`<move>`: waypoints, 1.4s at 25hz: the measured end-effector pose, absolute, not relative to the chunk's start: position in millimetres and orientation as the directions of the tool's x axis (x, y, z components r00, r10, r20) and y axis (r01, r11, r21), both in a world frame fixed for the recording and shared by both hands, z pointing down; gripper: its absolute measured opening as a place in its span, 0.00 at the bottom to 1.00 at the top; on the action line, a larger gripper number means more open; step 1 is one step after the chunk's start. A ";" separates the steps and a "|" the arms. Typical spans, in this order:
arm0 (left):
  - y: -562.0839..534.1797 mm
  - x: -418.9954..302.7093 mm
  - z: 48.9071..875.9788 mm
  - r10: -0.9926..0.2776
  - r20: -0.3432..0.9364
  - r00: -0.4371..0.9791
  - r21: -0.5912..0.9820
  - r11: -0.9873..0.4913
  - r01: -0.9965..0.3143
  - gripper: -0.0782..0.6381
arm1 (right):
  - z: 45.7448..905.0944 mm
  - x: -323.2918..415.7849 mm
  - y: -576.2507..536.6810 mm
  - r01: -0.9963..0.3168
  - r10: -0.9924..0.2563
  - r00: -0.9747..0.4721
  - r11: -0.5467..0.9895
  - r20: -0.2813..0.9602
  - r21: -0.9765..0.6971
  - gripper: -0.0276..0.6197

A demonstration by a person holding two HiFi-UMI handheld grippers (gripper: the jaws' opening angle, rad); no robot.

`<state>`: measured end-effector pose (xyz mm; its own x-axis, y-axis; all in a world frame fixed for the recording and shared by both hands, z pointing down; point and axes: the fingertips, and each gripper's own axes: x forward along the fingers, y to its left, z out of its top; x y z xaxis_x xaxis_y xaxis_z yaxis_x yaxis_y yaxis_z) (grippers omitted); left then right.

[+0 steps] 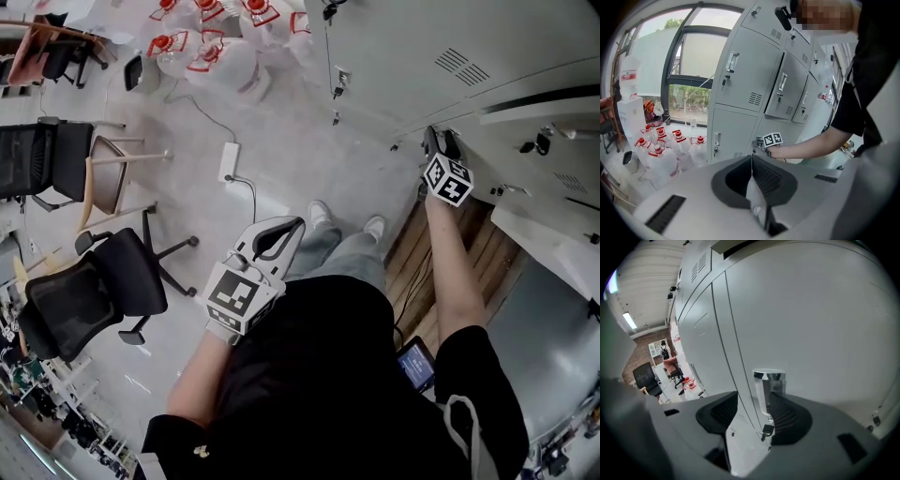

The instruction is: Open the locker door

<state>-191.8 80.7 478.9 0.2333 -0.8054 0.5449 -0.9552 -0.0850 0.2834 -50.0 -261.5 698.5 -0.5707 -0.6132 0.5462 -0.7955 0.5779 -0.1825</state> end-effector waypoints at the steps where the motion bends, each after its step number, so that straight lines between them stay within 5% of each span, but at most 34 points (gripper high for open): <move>1: 80.9 -192.1 479.8 -0.805 0.544 0.235 0.285 -0.086 -0.955 0.14 | 699.9 -51.0 -262.8 -0.797 -0.615 -0.569 0.576 0.547 -0.182 0.36; 23: 82.0 -184.6 479.9 -0.815 0.515 0.264 0.320 -0.102 -0.942 0.14 | 704.8 -48.6 -239.9 -0.794 -0.610 -0.581 0.571 0.539 -0.210 0.36; 35: 80.5 -170.9 471.3 -0.823 0.474 0.314 0.336 -0.160 -0.928 0.14 | 707.6 -2.1 -173.8 -0.803 -0.609 -0.554 0.570 0.567 -0.172 0.26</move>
